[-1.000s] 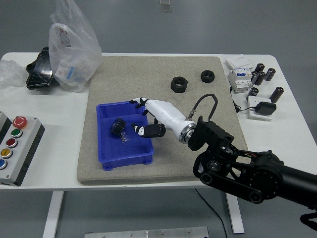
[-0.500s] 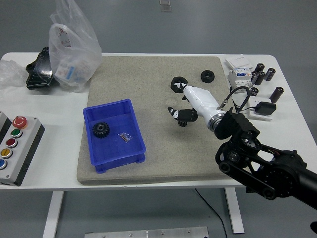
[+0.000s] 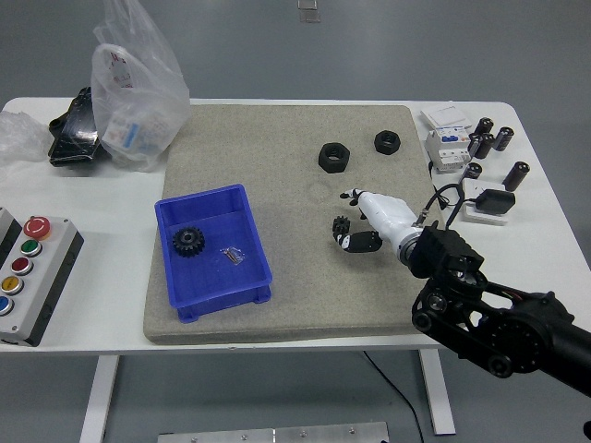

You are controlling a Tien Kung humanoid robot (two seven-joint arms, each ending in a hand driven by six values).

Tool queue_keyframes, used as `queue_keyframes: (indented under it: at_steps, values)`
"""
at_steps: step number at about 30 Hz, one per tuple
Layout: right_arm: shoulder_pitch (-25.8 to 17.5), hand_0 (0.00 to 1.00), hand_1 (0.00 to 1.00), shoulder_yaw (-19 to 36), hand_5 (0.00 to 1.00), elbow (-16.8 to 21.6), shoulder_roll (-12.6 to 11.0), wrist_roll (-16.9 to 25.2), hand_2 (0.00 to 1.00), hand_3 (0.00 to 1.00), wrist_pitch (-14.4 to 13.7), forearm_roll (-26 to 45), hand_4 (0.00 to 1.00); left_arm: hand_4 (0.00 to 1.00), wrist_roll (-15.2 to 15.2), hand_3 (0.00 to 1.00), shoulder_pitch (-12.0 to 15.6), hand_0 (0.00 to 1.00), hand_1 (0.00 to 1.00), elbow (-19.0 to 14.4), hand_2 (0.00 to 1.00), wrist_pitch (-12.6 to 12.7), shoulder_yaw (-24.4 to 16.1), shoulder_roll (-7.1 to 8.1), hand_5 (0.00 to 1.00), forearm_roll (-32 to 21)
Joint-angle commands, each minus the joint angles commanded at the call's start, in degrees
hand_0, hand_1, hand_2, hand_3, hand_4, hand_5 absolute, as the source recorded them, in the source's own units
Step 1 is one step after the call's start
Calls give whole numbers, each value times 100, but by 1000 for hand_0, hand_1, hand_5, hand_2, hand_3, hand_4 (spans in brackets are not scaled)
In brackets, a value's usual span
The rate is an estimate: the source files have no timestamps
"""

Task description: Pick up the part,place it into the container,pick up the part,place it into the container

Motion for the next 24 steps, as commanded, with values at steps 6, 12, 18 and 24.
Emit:
queue_keyframes:
  at_steps: [6,12,18,24]
  values:
    - [42,284,606,-126,289,-261,68,-2,737,777,69,75,523,707,5,621,2,640,647,0,602,-9,25,-5,276,-16]
    - [73,277,540,-235,269,-372,123,-37,534,602,34,-20,349,706,2,621,-3,640,647,0,602,-21,51,-7,276,-36]
    - [96,274,515,-315,129,-389,150,-20,441,475,-90,-46,509,706,11,621,-3,639,647,0,602,-25,43,-10,276,-27]
    - [107,264,507,-372,141,-413,173,63,413,424,-256,16,477,707,11,621,-1,640,647,0,602,-24,42,-9,276,-26]
